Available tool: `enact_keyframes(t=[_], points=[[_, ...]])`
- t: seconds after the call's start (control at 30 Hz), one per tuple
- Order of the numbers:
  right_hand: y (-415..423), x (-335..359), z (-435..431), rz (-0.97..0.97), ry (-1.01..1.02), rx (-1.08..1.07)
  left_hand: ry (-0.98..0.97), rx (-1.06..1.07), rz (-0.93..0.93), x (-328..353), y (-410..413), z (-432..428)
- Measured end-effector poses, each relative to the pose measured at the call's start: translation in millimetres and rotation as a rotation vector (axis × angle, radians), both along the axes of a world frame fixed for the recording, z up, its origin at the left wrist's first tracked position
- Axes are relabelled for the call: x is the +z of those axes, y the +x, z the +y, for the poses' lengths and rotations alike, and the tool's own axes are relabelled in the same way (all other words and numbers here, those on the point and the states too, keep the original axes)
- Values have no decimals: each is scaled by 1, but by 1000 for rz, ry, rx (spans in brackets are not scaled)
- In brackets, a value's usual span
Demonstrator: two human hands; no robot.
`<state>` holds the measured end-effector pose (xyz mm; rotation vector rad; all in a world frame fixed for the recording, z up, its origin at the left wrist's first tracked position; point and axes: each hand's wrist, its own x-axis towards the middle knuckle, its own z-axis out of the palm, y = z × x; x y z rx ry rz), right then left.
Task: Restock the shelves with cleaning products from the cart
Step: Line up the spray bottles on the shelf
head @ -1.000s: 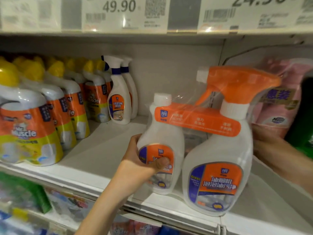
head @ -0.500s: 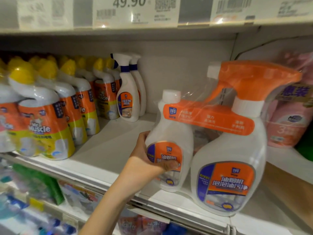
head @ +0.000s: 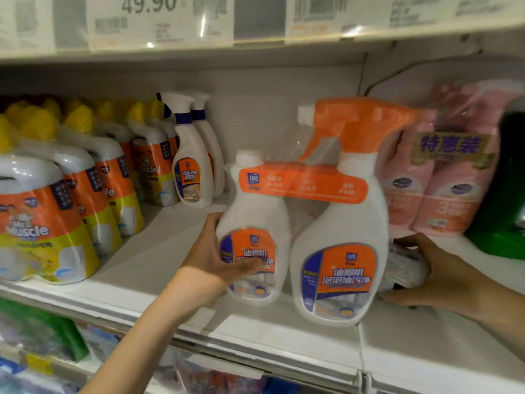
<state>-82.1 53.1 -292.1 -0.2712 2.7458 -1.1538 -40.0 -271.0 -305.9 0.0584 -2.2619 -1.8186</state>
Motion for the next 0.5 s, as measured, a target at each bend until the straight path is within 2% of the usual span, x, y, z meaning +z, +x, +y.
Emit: enact_keyframes(t=[0.03, 0.1, 0.23, 0.33, 0.4, 0.5], points=[[1, 1, 3, -62, 60, 4, -21, 0, -6, 1, -3, -2], [-5, -22, 36, -22, 136, -33, -50, 2, -4, 1, -8, -4], [4, -36, 71, -19, 55, -121, -60, 11, 58, -1, -18, -6], [8, -53, 99, 62, 219, -231, -37, -3, 105, 0, -26, -10], [9, -65, 120, 45, 285, -208, -45, 6, 134, -2, -36, -14], [4, -84, 151, 137, 366, -171, -45, 45, 148, -6, -51, -19]])
